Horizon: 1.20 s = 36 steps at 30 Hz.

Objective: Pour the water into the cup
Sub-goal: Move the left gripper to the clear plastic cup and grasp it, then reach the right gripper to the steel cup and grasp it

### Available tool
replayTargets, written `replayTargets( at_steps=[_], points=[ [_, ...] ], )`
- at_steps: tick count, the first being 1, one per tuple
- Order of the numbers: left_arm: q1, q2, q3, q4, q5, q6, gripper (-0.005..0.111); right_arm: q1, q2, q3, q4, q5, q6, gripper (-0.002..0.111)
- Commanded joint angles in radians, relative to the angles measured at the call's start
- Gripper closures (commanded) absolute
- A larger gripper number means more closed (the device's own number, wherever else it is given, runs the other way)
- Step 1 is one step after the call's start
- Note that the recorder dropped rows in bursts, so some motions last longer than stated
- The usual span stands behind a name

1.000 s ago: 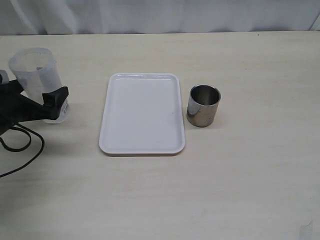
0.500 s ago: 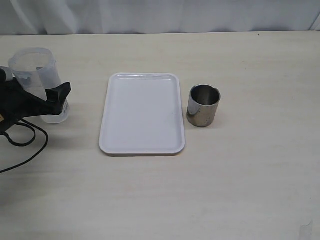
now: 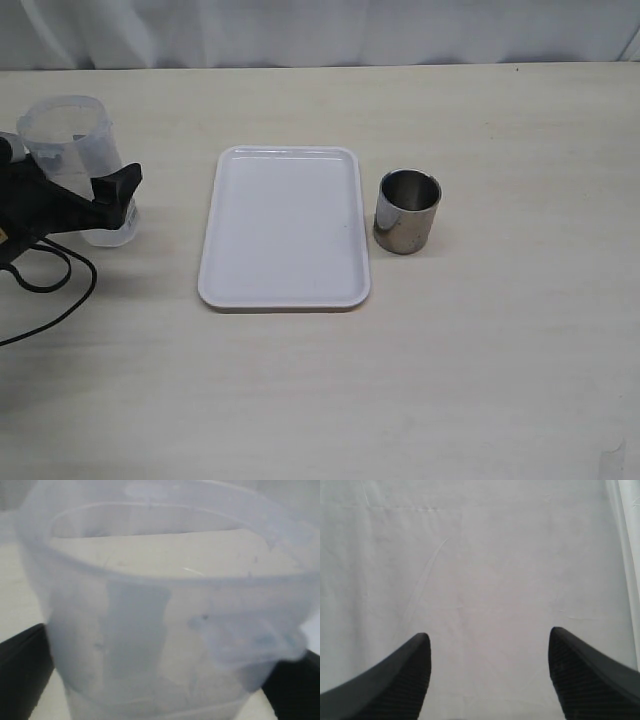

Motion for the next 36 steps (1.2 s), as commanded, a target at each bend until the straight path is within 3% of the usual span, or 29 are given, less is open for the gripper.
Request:
replayTargets(
  at_steps=[1, 33, 36],
  points=[
    [-0.001, 0.004, -0.017, -0.008, -0.017, 0.0, 0.002, -0.004, -0.004, 0.003, 0.001, 0.01, 0.004, 0.044],
    [-0.001, 0.004, -0.063, 0.001, -0.017, -0.005, 0.002, -0.004, -0.004, 0.003, 0.001, 0.024, 0.004, 0.044],
    [-0.001, 0.004, -0.063, 0.001, -0.017, -0.005, 0.006, -0.004, -0.004, 0.003, 0.001, 0.026, 0.004, 0.044]
  ],
)
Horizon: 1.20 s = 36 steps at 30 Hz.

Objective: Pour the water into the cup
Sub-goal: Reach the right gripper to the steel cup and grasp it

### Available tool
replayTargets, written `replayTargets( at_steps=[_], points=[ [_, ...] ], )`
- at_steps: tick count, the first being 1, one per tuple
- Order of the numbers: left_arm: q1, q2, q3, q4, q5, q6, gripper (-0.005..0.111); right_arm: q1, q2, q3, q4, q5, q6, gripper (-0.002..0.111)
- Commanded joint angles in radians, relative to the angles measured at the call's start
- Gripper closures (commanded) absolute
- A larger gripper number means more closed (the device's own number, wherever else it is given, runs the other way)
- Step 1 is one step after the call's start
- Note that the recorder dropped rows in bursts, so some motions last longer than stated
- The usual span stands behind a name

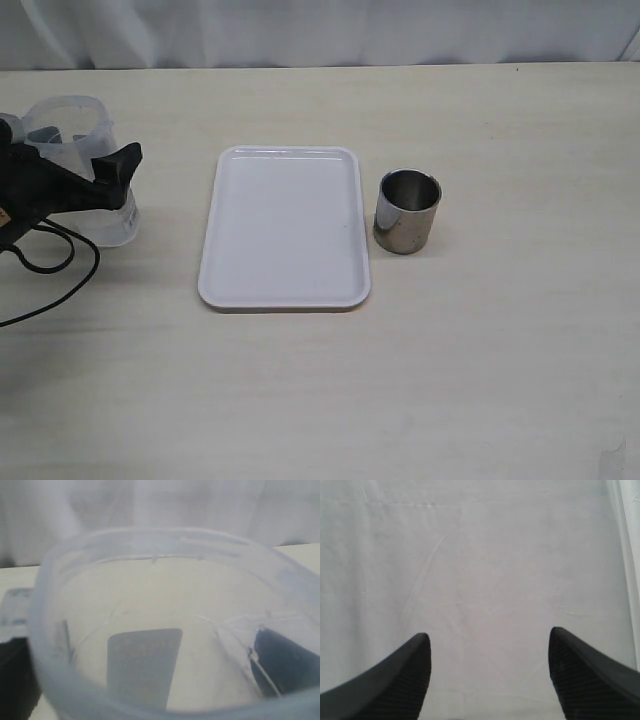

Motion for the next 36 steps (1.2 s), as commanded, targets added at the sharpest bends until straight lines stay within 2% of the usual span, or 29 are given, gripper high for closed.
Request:
replayTargets(
  at_steps=[1, 2, 3, 4, 5, 6, 7, 9, 16, 18, 20, 24, 31, 36],
  points=[
    [-0.001, 0.003, -0.004, 0.0, -0.015, -0.005, 0.011, -0.004, -0.004, 0.003, 0.001, 0.012, 0.004, 0.044],
    [-0.001, 0.003, -0.004, 0.0, -0.015, -0.005, 0.018, -0.004, -0.004, 0.003, 0.001, 0.012, 0.004, 0.044],
    [-0.001, 0.003, -0.004, 0.002, -0.015, -0.005, 0.033, -0.004, -0.004, 0.003, 0.001, 0.016, 0.004, 0.044],
    [-0.001, 0.003, -0.004, 0.007, -0.015, -0.007, 0.043, -0.004, -0.004, 0.003, 0.001, 0.018, 0.004, 0.044],
    [-0.001, 0.003, -0.004, 0.031, -0.015, -0.027, 0.062, -0.004, -0.004, 0.003, 0.001, 0.018, 0.004, 0.044],
    [-0.001, 0.003, -0.004, 0.054, -0.015, -0.038, 0.072, -0.004, -0.004, 0.003, 0.001, 0.018, 0.004, 0.044],
    [-0.001, 0.003, -0.004, 0.091, -0.007, -0.037, 0.091, -0.004, -0.004, 0.003, 0.001, 0.018, 0.004, 0.044],
    [-0.001, 0.003, -0.004, 0.101, 0.002, -0.035, 0.107, -0.004, -0.004, 0.003, 0.001, 0.018, 0.004, 0.044],
    [-0.001, 0.003, -0.004, 0.101, 0.0, -0.035, 0.107, -0.004, -0.004, 0.003, -0.054, -0.041, 0.004, 0.042],
    [-0.001, 0.003, -0.004, 0.103, 0.0, -0.035, 0.107, -0.004, 0.063, 0.003, -0.054, -0.089, 0.004, 0.03],
    [-0.001, 0.003, -0.004, 0.105, 0.0, -0.035, 0.107, -0.004, 0.136, 0.003, -0.055, -0.128, 0.004, 0.022],
    [-0.001, 0.003, -0.004, 0.116, -0.002, -0.035, 0.107, -0.004, 0.305, 0.003, -0.108, -0.233, 0.004, 0.011],
    [-0.001, 0.003, -0.004, 0.13, -0.008, -0.035, 0.107, -0.004, 0.637, -0.053, -0.27, -0.272, 0.047, 0.01],
    [-0.001, 0.003, -0.004, 0.132, -0.011, -0.035, 0.107, -0.004, 0.896, -0.086, -0.403, -0.42, 0.055, 0.011]
  ],
)
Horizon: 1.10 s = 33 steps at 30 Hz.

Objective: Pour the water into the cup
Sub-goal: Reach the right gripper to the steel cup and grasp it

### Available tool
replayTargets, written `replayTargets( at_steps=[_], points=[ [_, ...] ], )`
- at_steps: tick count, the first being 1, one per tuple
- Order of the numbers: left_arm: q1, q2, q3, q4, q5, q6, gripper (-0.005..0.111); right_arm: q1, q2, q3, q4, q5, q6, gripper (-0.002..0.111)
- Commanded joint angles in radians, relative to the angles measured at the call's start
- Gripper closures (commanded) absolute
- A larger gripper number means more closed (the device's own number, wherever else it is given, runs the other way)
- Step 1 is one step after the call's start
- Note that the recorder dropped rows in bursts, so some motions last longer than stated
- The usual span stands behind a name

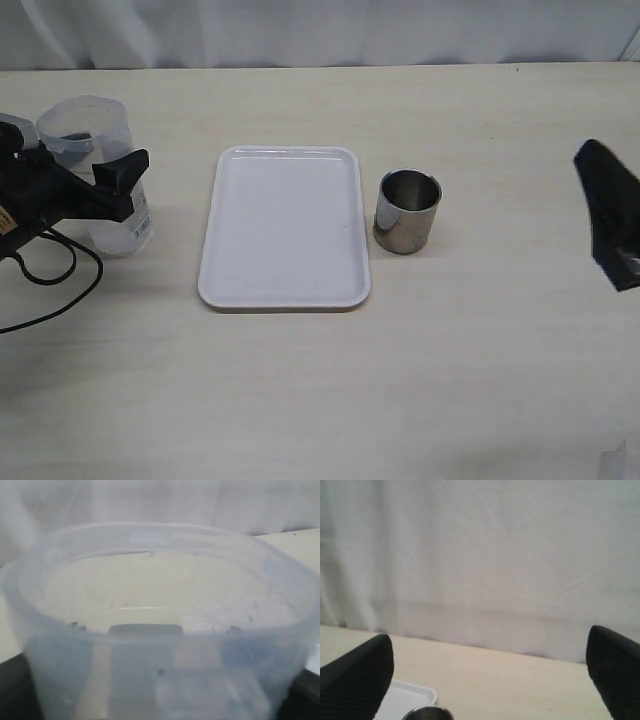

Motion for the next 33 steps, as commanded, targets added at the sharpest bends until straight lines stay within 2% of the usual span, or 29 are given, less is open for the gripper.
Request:
replayTargets(
  at_steps=[1, 9, 18, 33],
  points=[
    [-0.001, 0.003, -0.003, 0.005, -0.004, -0.01, 0.107, -0.004, 0.22, -0.032, -0.126, -0.157, 0.011, 0.011],
    [-0.001, 0.003, -0.003, 0.005, -0.004, -0.012, 0.107, -0.004, 0.614, -0.135, -0.269, -0.285, -0.048, 0.011],
    [-0.001, 0.003, -0.003, 0.016, -0.009, -0.012, 0.107, -0.004, 0.917, -0.255, -0.383, -0.363, -0.102, 0.011],
    [-0.001, 0.003, -0.003, 0.019, -0.009, -0.012, 0.107, -0.004, 1.123, -0.376, -0.381, -0.363, -0.102, 0.011]
  ],
)
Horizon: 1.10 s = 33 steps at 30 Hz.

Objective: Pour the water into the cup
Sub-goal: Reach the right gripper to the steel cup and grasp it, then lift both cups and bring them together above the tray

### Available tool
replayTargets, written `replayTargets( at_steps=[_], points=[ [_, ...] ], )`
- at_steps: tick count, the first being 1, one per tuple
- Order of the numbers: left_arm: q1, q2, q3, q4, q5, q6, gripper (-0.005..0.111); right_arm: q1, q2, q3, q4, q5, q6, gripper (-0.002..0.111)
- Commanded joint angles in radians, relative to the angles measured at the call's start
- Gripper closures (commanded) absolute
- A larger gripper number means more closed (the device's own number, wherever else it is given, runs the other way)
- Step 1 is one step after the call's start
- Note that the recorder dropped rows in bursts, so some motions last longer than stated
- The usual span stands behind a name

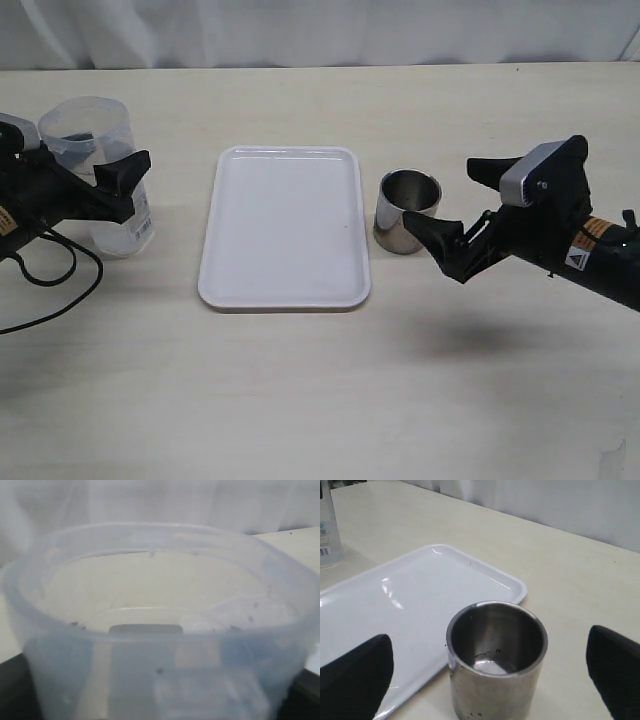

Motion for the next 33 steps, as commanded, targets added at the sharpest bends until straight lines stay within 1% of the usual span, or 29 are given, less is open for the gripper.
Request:
replayTargets(
  at_steps=[1, 16, 25, 33],
  points=[
    [-0.001, 0.003, -0.003, 0.009, -0.009, -0.012, 0.107, -0.004, 0.048, -0.022, -0.008, -0.014, -0.006, 0.011],
    [-0.001, 0.003, -0.003, 0.009, -0.009, -0.012, 0.107, -0.004, 0.237, -0.128, -0.024, -0.092, -0.006, 0.011],
    [-0.001, 0.003, -0.003, 0.009, -0.009, -0.012, 0.107, -0.004, 0.354, -0.236, -0.112, -0.097, 0.0, 0.011],
    [-0.001, 0.003, -0.003, 0.009, -0.009, -0.012, 0.107, -0.004, 0.421, -0.305, -0.116, -0.144, 0.008, 0.011]
  ],
)
